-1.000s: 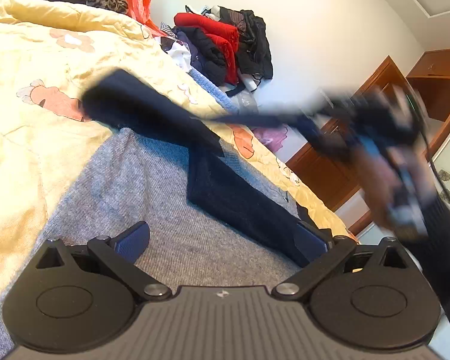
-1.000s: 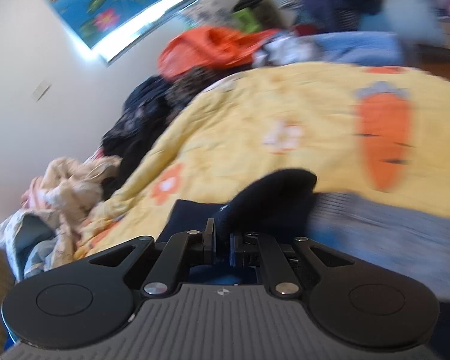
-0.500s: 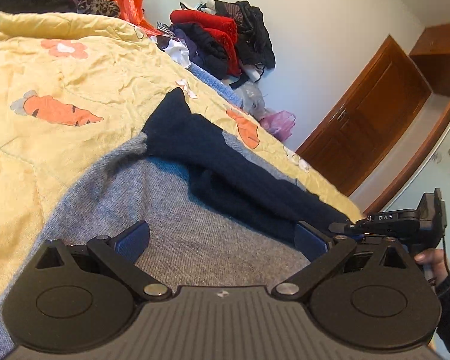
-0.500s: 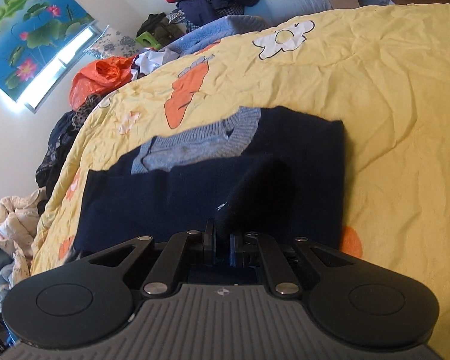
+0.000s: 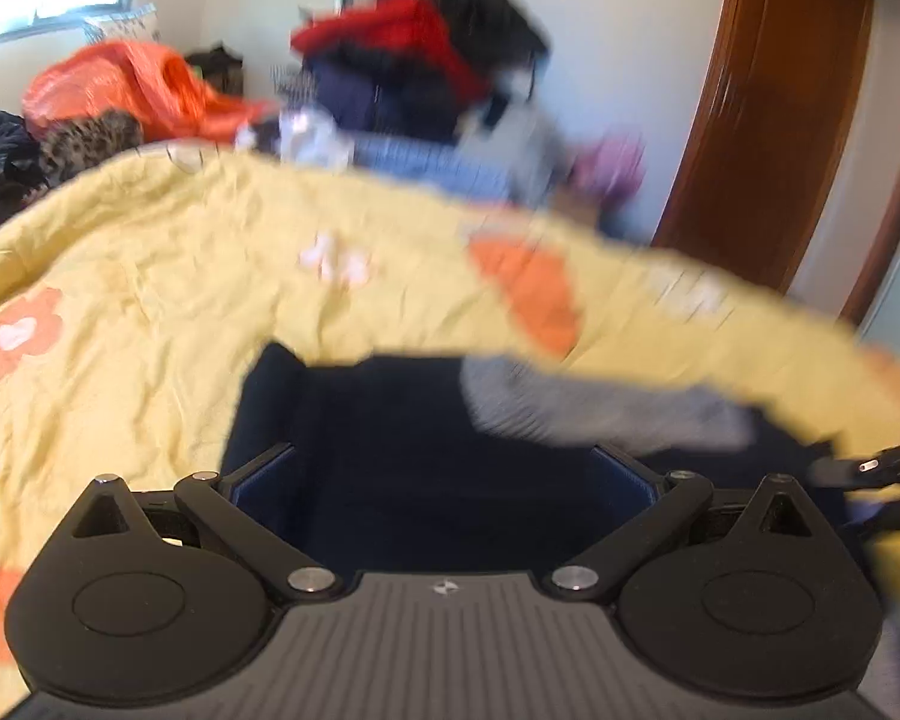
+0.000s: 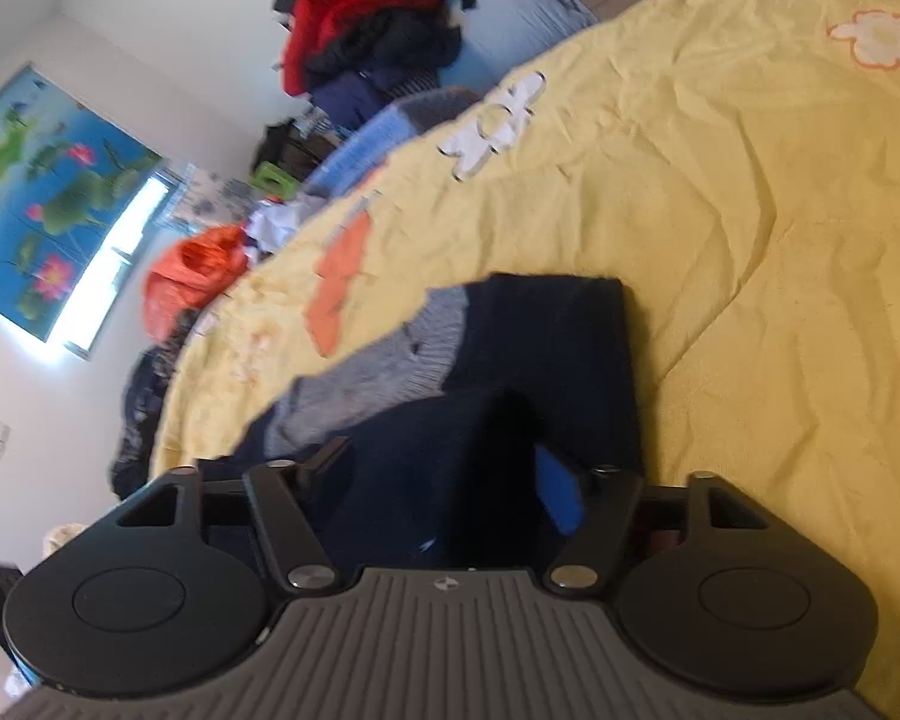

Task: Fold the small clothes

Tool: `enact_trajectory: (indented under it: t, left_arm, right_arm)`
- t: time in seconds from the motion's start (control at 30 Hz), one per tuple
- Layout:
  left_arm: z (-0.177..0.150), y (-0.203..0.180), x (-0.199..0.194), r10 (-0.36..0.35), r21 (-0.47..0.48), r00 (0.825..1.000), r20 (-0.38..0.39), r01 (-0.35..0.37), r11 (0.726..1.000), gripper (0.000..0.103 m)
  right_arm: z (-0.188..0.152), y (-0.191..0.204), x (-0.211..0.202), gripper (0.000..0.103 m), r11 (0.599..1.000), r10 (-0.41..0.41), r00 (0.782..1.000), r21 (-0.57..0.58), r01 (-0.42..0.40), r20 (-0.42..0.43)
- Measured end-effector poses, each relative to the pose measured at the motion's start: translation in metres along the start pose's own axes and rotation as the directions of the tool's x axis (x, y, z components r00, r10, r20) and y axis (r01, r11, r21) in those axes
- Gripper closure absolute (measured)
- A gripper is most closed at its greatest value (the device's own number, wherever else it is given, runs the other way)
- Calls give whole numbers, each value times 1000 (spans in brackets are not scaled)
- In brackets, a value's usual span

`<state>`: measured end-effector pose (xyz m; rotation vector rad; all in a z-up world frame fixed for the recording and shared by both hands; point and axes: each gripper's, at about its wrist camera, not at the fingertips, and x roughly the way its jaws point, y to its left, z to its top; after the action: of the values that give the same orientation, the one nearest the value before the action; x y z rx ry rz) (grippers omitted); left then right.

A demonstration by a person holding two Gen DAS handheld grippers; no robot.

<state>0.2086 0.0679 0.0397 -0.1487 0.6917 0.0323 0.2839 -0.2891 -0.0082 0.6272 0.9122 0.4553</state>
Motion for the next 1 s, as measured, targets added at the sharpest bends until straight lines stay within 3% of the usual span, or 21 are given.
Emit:
enact_trajectory:
  t: [0.03, 0.07, 0.13, 0.2, 0.33, 0.4, 0.47, 0.53, 0.57, 0.63, 0.67, 0.73, 0.77, 0.83, 0.9, 0.93, 1.0]
  left_arm:
    - [0, -1, 12, 22, 14, 999, -30, -22, 1000, 0]
    - [-1, -2, 20, 39, 22, 998, -50, -38, 999, 0]
    - [-8, 3, 34, 57, 35, 994, -90, -54, 998, 0]
    - [-14, 1, 36, 67, 78, 995, -68, -62, 995, 0]
    - [-16, -1, 38, 75, 106, 996, -57, -69, 992, 0]
    - [-10, -2, 37, 93, 104, 993, -72, -85, 991, 0]
    - [-11, -3, 21, 122, 77, 991, -63, -117, 990, 0]
    - [-20, -5, -5, 82, 65, 996, -31, -79, 995, 0]
    - [-28, -7, -19, 52, 67, 999, -15, -51, 996, 0]
    - [-46, -14, -37, -2, 100, 1000, -12, 3, 995, 0]
    - [-56, -19, -40, -8, 131, 1000, -23, 11, 991, 0]
    - [-72, -30, -37, 30, 218, 998, -49, -18, 976, 0]
    - [-77, -30, -37, 31, 234, 999, -25, -25, 972, 0]
    - [-75, -25, -40, 34, 213, 999, -40, -25, 977, 0]
    - [-74, -20, -51, 39, 179, 998, -49, -30, 983, 0]
    - [-77, -18, -58, 25, 178, 999, -42, -17, 984, 0]
    - [-86, -19, -67, 19, 197, 998, -51, -8, 980, 0]
  right_arm:
    - [0, 4, 4, 77, 999, -27, 1000, -39, 27, 5]
    - [-1, 8, 9, 84, 996, -46, 999, -75, 45, -14]
    - [-4, 13, 8, 88, 987, -78, 997, -142, 78, 2]
    - [-8, 11, 2, 92, 976, -106, 994, -189, 109, 26]
    - [-10, -3, -1, 93, 983, -94, 995, -152, 100, 45]
    - [-12, 5, -1, 91, 979, -120, 991, -160, 128, 60]
    - [-15, 14, -8, 82, 971, -166, 982, -156, 179, 93]
    - [-27, 30, -28, 77, 955, -198, 962, -185, 233, 190]
    - [-36, 39, -38, 77, 951, -177, 958, -213, 226, 225]
    - [-53, 54, -47, 71, 944, -126, 967, -273, 186, 222]
    - [-62, 62, -44, 63, 929, -126, 970, -317, 189, 209]
    - [-77, 70, -28, 54, 892, -181, 969, -388, 234, 168]
    - [-83, 68, -15, 55, 877, -226, 965, -404, 260, 131]
    - [-98, 68, -9, 58, 828, -247, 949, -466, 312, 195]
    - [-111, 79, -14, 54, 781, -308, 924, -495, 382, 227]
    - [-118, 85, -21, 53, 783, -319, 920, -482, 392, 229]
    - [-137, 90, -34, 47, 800, -280, 931, -480, 361, 233]
